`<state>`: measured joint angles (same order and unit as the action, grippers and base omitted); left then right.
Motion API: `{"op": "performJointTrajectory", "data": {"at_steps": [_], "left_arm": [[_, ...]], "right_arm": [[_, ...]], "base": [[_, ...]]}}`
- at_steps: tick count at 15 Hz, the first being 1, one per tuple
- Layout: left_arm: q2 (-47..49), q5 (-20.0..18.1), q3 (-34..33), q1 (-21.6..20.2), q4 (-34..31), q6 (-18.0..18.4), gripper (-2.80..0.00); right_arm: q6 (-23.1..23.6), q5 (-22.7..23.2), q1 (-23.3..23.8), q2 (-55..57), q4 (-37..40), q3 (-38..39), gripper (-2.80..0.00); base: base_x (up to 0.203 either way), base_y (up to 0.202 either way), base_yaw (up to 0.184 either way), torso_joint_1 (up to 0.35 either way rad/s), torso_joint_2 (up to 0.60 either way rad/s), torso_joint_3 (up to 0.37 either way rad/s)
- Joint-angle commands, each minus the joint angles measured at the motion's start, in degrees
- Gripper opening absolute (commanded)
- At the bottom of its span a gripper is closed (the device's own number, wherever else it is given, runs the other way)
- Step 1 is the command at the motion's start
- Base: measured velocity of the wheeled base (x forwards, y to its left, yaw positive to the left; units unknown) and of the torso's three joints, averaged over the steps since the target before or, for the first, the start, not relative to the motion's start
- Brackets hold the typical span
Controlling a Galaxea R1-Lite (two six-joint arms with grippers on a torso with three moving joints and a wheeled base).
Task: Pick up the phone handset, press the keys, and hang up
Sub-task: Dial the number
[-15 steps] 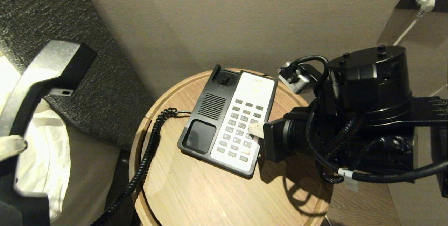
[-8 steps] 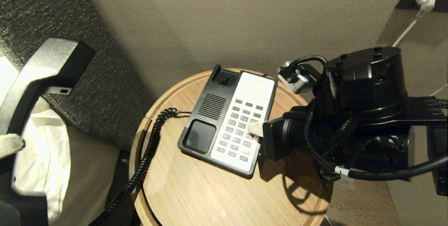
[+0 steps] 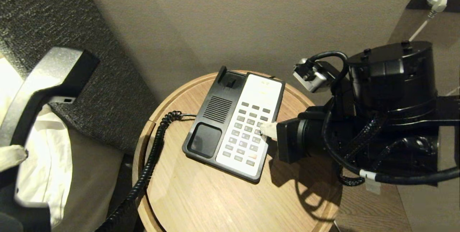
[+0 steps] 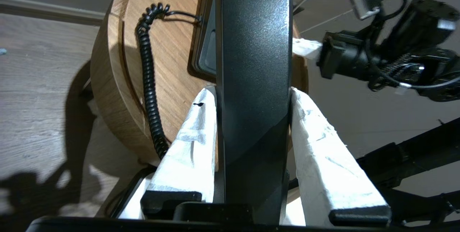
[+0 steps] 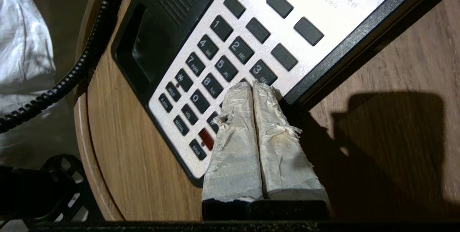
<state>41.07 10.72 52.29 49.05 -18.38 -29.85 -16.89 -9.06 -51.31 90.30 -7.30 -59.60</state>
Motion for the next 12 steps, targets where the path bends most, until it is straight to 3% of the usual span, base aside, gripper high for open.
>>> {"op": "performJointTrajectory", "data": {"at_steps": [1, 12], "left_arm": [[-0.46, 0.06, -0.69, -0.01, -0.07, -0.21, -2.80], [-0.46, 0.10, -0.25, -0.01, -0.07, -0.21, -2.80]], "right_arm": [[-0.16, 0.00, -0.79, -1.09, -0.25, 0.89, -2.80], [-0.25, -0.17, -1.96, 0.66, -0.70, 1.95, -2.80]], "base": [[0.000, 0.000, 0.000, 0.000, 0.00, 0.000], [0.000, 0.000, 0.000, 0.000, 0.00, 0.000]]}}
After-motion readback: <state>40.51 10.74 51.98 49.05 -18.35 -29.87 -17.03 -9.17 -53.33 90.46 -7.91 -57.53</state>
